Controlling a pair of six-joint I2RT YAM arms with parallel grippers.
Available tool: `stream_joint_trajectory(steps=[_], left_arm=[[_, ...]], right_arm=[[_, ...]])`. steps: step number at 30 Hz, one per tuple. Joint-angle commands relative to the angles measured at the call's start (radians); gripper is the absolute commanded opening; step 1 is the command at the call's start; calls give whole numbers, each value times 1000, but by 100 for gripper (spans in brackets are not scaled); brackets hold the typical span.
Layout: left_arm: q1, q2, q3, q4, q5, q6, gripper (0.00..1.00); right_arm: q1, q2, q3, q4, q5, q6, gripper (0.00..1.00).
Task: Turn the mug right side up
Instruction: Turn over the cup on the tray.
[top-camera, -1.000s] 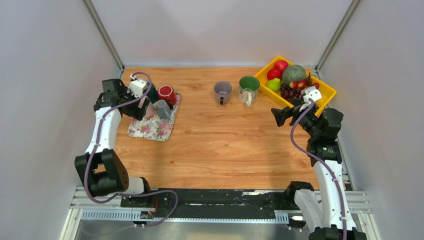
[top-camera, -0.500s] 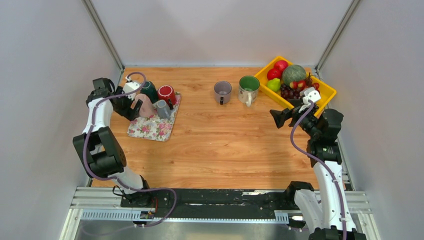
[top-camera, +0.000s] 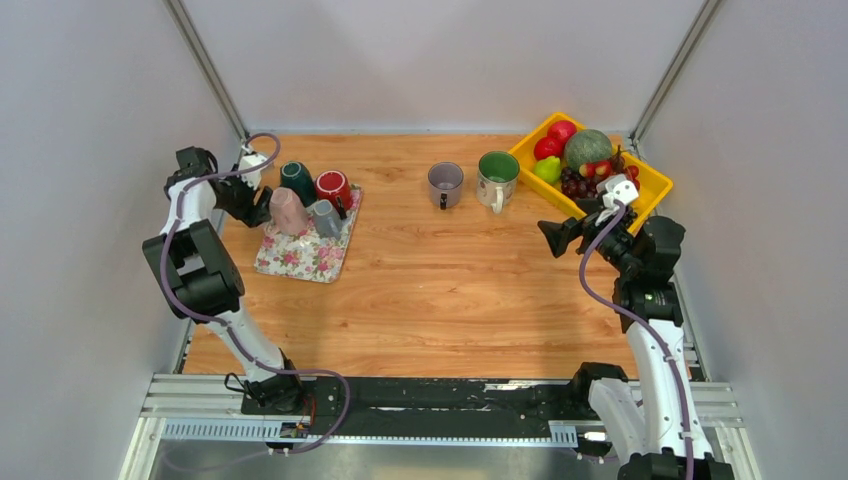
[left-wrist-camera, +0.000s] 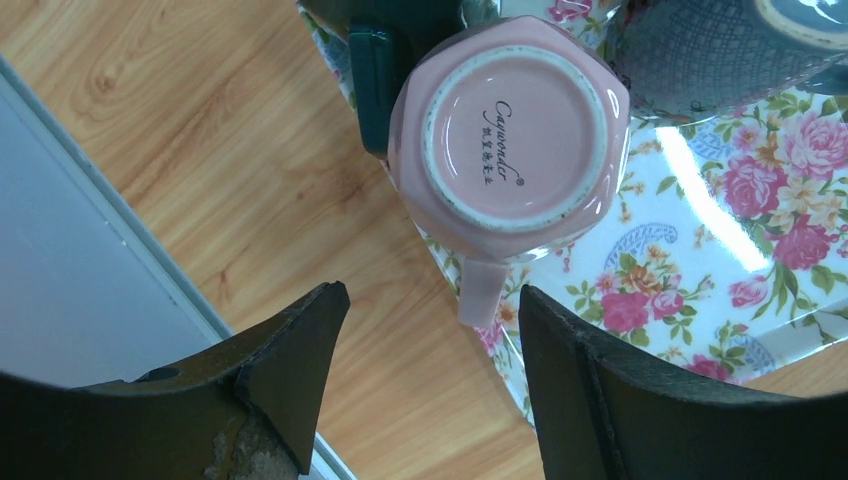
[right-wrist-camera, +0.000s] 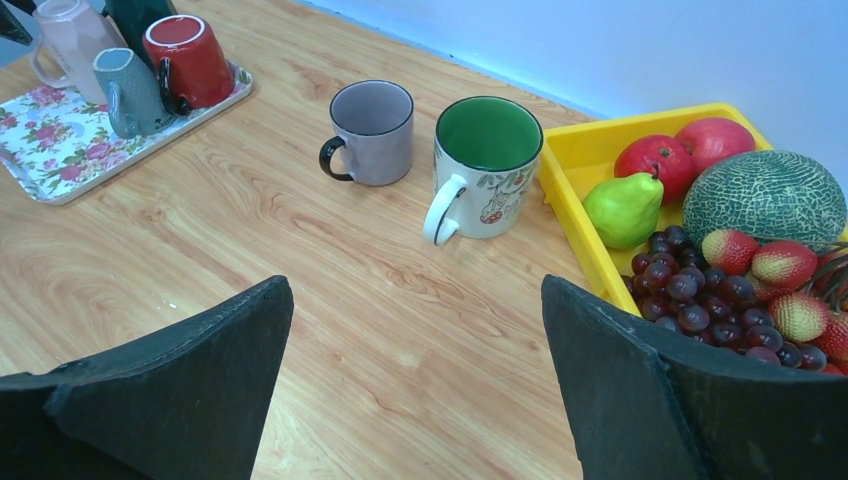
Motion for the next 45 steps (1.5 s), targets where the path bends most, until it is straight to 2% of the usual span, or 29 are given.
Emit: stream_joint_trajectory(steps=[1,12,21,24,31,42,43,45], left_arm=[[7,42,52,-22,86,70,72],[1,77,62,-47,113,164,69],[-29,93,57,-40,76,173,59],[-31,93,57,-40,73,172,53],[-32,90,56,-35,88,155,51],[-33,89,56,-20,105,117,12],[-32,88,54,-18,102,116,5],[-32,86,50,-15,98,112,1]], right_arm=[[4,10,0,27,-26,-23,100],[3,29,2,19,-26,-33,100],[5,33,3,16,-23,-35,100],[6,34,3,17,-23,-35,100],[5,35,3,16,-26,-37,100],[7,35,1,17,-27,-37,100],[7,35,1,17,-27,-37,100],[7,38,1,17,-29,-37,100]])
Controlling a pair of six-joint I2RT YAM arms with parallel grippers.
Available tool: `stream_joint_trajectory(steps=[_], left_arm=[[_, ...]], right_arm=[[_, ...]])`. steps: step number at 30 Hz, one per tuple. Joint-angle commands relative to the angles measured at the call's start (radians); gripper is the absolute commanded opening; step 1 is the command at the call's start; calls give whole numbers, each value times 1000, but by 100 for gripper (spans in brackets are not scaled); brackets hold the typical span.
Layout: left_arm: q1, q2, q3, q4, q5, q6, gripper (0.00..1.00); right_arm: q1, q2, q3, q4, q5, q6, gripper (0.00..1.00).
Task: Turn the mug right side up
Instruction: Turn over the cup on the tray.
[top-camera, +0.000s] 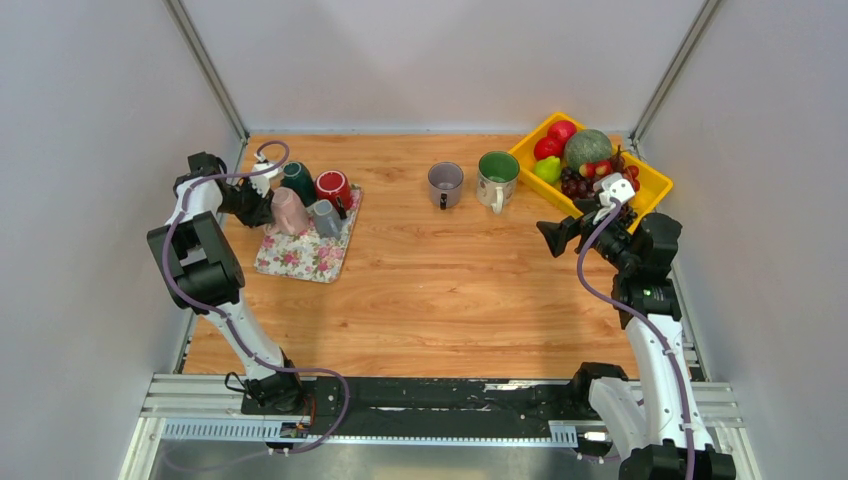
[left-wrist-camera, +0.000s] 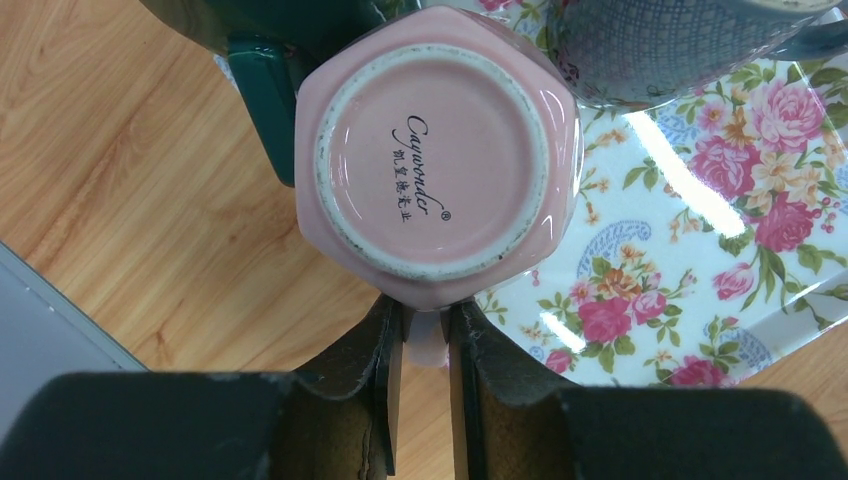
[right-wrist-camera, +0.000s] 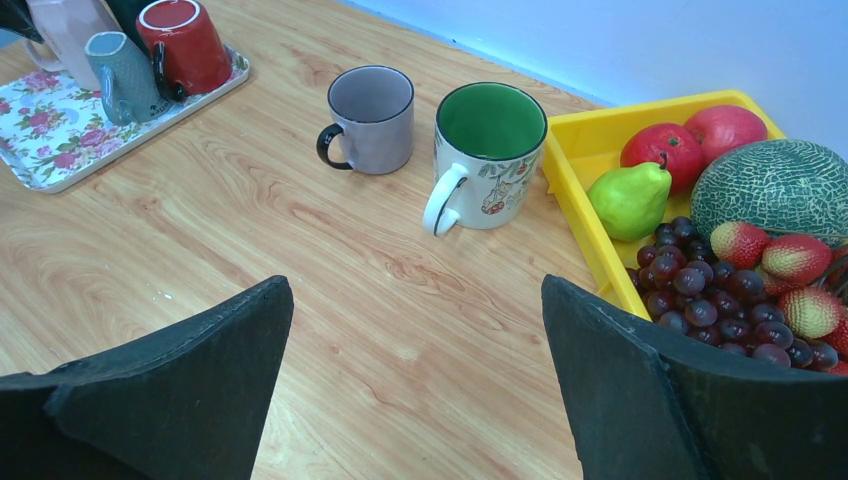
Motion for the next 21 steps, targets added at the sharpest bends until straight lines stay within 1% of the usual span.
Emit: stream_joint_trajectory(steps=[1,12,21], left_arm=[[-5,-7,27,42,37,-4,0],[9,-70,4,58,39,-40,0],[26,-156,-30,69,60,-57,0]], right_arm=[[4,2,1,17,-24,-18,100],[9,-1,1,17,-26,-19,100],[9,-2,0,18,-33,-17,100]])
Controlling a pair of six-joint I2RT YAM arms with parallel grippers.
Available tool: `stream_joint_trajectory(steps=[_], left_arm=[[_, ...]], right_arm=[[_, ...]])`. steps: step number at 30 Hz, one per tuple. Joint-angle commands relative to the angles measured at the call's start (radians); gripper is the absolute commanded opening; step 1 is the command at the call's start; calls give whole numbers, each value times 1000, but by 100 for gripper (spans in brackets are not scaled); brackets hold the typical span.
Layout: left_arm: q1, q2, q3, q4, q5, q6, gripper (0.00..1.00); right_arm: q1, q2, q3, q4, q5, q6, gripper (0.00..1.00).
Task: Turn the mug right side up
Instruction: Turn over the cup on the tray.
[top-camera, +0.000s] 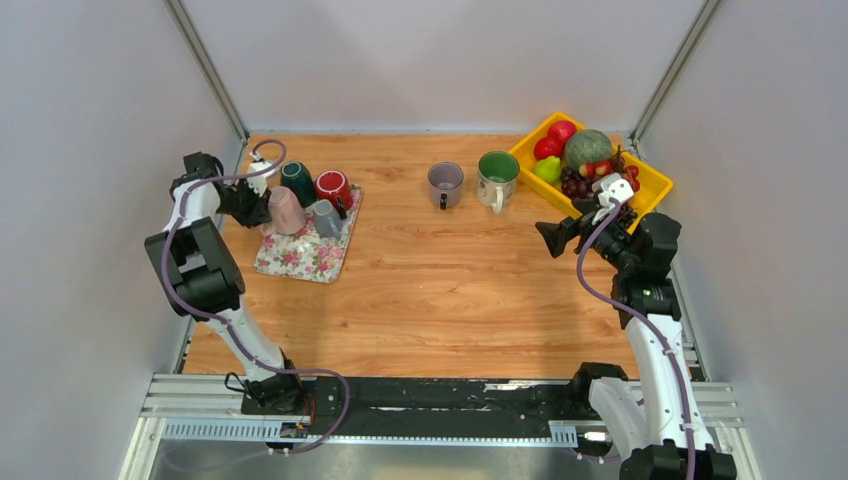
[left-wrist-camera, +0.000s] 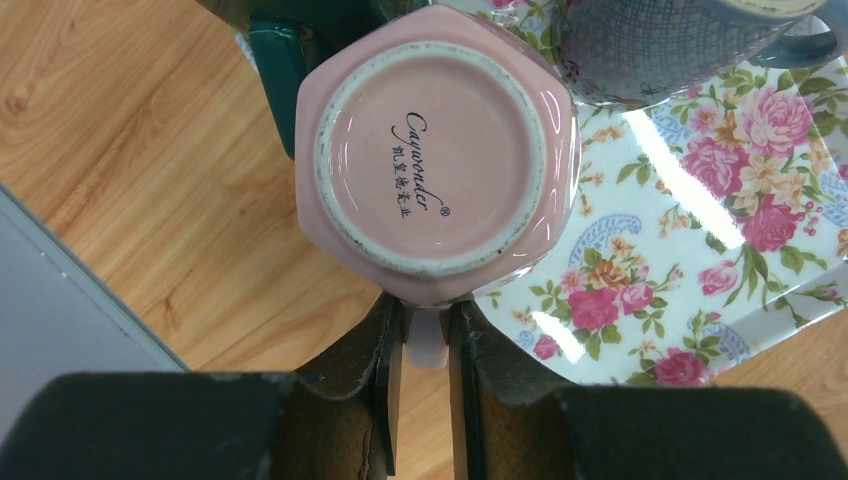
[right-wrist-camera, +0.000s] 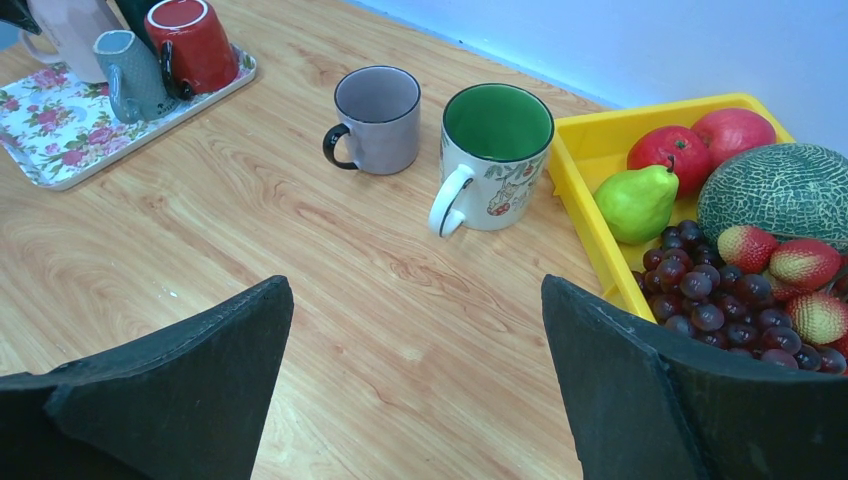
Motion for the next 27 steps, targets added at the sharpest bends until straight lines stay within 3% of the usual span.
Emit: stream_joint_trajectory(steps=[1,15,27], left_arm=[[20,-114,-3,51,85,-10,0],[54,-227,-27,-32,158,17,0],[55,-414,-22,-125,336,-62,0]], right_arm=[[5,-2,-1,18,-25,-16,100],[4,-10,-3,17,-30,-15,100],[4,-4,-13,23,-79,-22,100]])
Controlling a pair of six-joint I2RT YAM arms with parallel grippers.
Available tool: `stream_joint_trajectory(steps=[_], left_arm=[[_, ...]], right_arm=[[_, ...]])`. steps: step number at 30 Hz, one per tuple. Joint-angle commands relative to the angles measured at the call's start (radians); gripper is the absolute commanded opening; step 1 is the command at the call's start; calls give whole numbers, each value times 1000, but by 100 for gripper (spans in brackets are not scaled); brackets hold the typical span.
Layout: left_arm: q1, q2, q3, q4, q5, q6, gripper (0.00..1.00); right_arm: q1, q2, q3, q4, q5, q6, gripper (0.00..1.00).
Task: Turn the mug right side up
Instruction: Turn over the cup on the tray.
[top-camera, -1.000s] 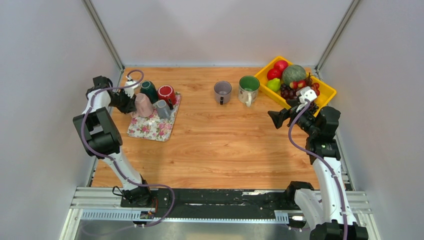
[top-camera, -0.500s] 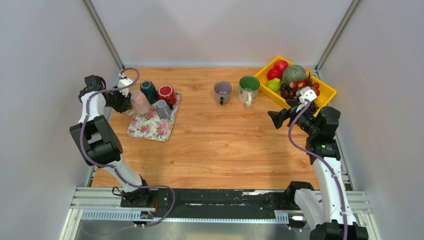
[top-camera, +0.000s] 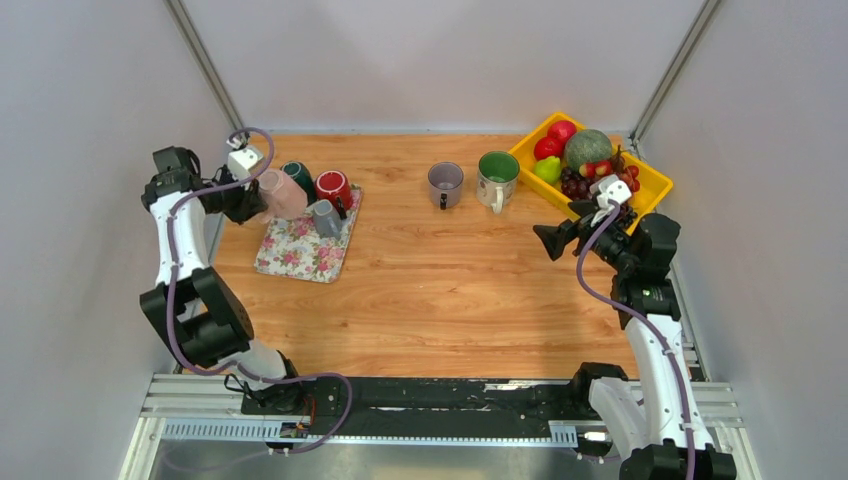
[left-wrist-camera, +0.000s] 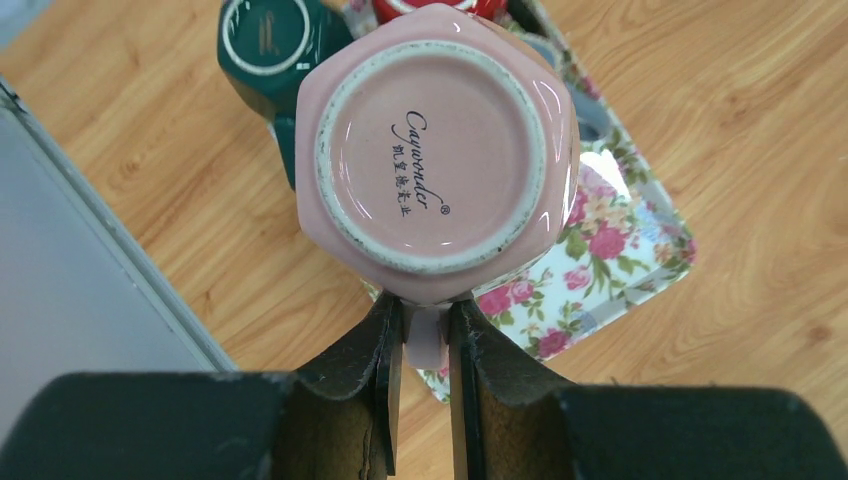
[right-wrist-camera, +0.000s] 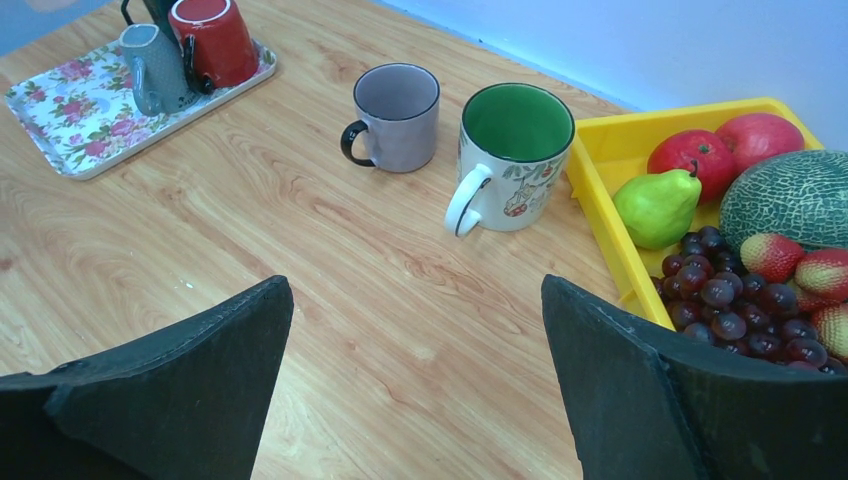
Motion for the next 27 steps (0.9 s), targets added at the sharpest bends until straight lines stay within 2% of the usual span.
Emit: stream_joint_trajectory(steps=[1,6,10,18,27], left_arm=[[10,-145,22,0,194,-50,0],[9,-212,38,28,322,-199,0],[-21,-277,15,172,405,-396,0],[-173,-439,-123,524,377,-746,0],[-367,-440,-174,908,349,-1171,0]], right_arm=[[4,-5,-11,24,-46,-18,100],[5,-6,-11,30,-70,-11,100],[4,-18,-12,33,-84,-12,100],[4,-52,-23,51,-141,-16,100],[7,-35,15,61,-238,19,100]])
